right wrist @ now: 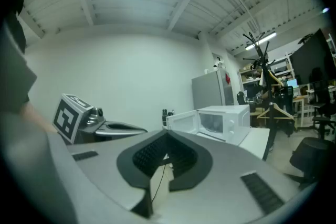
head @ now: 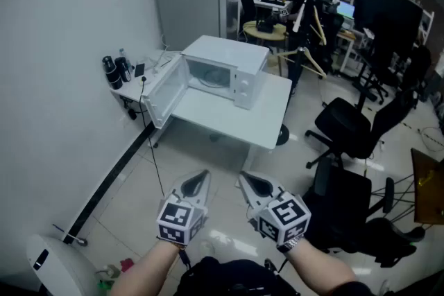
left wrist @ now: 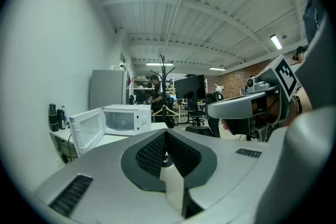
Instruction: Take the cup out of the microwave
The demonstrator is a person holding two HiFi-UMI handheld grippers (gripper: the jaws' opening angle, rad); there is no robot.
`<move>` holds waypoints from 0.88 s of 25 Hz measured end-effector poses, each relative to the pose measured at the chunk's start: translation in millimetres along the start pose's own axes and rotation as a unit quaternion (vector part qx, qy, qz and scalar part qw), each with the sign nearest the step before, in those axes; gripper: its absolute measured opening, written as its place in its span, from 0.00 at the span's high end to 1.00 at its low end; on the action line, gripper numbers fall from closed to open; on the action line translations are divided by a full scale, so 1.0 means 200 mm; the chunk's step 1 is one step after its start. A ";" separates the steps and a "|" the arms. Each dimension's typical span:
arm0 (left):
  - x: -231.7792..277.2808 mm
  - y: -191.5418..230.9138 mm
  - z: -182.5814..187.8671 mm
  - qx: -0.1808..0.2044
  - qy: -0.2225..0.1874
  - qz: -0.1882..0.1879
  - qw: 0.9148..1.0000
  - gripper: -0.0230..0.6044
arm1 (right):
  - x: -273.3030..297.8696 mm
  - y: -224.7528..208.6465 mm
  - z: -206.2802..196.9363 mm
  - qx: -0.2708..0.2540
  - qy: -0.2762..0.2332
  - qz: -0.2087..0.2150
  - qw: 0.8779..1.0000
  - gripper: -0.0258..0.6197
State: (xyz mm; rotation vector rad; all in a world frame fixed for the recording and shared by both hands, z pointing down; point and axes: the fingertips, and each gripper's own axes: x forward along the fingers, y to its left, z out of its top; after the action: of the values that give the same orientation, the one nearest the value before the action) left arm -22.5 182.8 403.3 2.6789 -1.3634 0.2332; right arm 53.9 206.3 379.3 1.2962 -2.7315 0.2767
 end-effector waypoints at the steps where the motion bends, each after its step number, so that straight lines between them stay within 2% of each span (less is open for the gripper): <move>1: 0.02 0.05 0.00 0.000 0.001 -0.002 1.000 0.96 | 0.05 0.00 0.01 0.000 0.000 -0.002 1.000 0.94; 12: 0.18 0.53 0.05 -0.005 0.007 -0.030 1.000 0.96 | 0.57 0.00 0.12 -0.004 0.006 -0.023 1.000 0.94; 22: 0.31 0.75 0.08 -0.003 0.007 -0.043 0.999 0.96 | 0.80 -0.06 0.17 -0.005 0.009 -0.037 0.999 0.94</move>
State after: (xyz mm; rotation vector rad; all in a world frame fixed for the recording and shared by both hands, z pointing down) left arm -106.1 43.4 405.5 2.7187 -1.2397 0.2389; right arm -38.7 70.6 375.0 1.3826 -2.6604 0.2667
